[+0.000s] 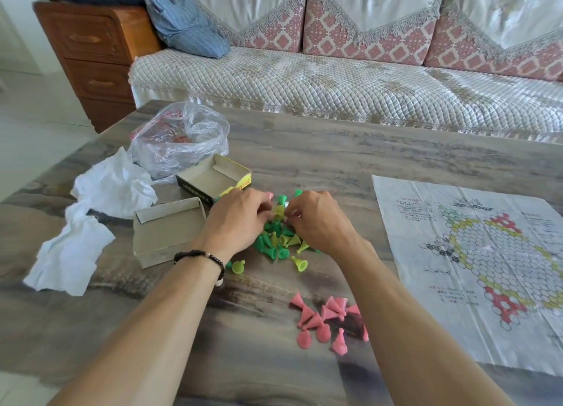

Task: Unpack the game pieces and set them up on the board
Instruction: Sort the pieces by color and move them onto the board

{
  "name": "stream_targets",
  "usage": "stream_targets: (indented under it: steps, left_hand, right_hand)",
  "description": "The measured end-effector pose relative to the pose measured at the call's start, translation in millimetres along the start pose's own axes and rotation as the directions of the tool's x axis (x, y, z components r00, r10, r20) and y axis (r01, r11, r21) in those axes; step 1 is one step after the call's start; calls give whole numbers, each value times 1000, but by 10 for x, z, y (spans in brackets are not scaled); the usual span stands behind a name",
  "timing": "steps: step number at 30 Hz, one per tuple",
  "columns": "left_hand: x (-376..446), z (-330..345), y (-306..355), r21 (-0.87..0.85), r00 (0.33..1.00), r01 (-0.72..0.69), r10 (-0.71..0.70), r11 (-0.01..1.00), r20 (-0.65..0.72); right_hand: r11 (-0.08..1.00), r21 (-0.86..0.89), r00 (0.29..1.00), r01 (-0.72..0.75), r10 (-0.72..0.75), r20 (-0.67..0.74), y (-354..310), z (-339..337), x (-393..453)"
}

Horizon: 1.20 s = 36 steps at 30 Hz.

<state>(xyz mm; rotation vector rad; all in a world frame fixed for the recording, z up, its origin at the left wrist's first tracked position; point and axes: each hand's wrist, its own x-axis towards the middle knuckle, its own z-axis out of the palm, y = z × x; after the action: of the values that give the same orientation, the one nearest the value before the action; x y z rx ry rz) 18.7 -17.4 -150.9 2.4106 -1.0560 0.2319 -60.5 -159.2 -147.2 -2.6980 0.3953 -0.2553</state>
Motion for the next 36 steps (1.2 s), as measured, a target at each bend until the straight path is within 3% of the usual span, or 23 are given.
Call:
stream_targets:
  steps: [5,12,16,26,31,36]
  left_hand:
    - [129,-18,33,-158,998,54,-59,986,-27]
    - [508,37,-17,110,977,55,-76,992,197]
    - [597,41,12,151,968,42,-77,988,239]
    - [484,-99,40,102,990,16,-30,995,138]
    - [270,-324,304,-100,995,-41,50,994,89]
    - [-225,-216,714,-335,952,-103,190,937,240]
  right_hand:
    - [983,173,994,-64,78,-80,36,0,9]
    - [949,301,981,-98,142,-129,141,-26,80]
    - [945,313,981,-98,144,-130,195,-20,88]
    - [810,570,964,-142,243,-106,233,-200,-22]
    - [792,587,959,-167,268,-89,305,-352,-275]
    - [844,507,972,-175,230,-45,351,-543,-654]
